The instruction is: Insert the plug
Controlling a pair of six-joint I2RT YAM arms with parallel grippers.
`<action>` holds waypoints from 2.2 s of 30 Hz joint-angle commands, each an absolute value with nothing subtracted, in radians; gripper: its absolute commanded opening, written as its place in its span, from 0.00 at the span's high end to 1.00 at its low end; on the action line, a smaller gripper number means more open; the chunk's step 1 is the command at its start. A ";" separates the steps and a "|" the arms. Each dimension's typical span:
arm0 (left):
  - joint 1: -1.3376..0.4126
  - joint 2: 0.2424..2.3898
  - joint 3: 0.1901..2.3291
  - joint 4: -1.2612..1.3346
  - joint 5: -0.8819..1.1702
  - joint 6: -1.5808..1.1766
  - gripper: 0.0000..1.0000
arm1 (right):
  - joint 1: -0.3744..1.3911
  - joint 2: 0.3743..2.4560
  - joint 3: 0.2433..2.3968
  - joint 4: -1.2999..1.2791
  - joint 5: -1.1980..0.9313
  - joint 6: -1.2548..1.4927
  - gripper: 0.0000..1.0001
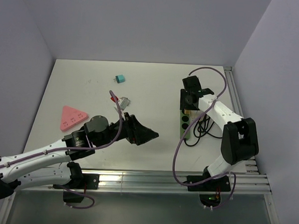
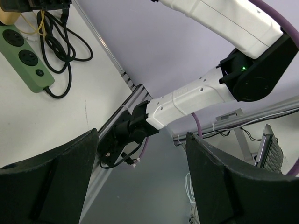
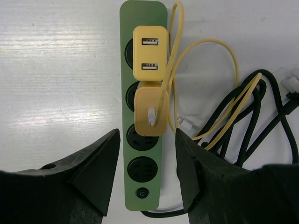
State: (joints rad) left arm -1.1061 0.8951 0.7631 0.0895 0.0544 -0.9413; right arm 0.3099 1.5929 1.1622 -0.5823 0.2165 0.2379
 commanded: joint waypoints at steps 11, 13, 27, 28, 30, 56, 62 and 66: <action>-1.112 0.870 0.773 0.112 0.038 -0.939 0.19 | 0.314 1.654 1.180 -0.503 0.268 0.238 0.48; -1.112 0.871 0.773 0.115 0.041 -0.940 0.19 | 0.314 1.646 1.178 -0.499 0.273 0.238 0.48; -1.112 0.876 0.769 0.121 0.046 -0.943 0.19 | 0.304 1.672 1.203 -0.505 0.279 0.233 0.57; -1.112 0.874 0.769 0.123 0.048 -0.943 0.19 | 0.302 1.671 1.203 -0.502 0.276 0.233 0.61; -1.112 0.876 0.765 0.124 0.049 -0.945 0.19 | 0.302 1.675 1.197 -0.502 0.275 0.235 0.69; -1.117 0.888 0.750 0.163 0.080 -0.962 0.20 | 0.235 1.704 0.963 -0.514 0.094 0.219 1.00; -1.120 0.891 0.762 0.150 0.072 -0.953 0.19 | 0.252 1.762 1.020 -0.575 0.089 0.216 1.00; -1.121 0.891 0.775 0.137 0.068 -0.945 0.19 | 0.264 1.778 1.042 -0.572 0.098 0.238 1.00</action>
State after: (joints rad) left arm -1.1145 0.8940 0.7547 0.1081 0.0593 -0.9554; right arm 0.2512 1.6581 1.1046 -0.4522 0.1421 0.2199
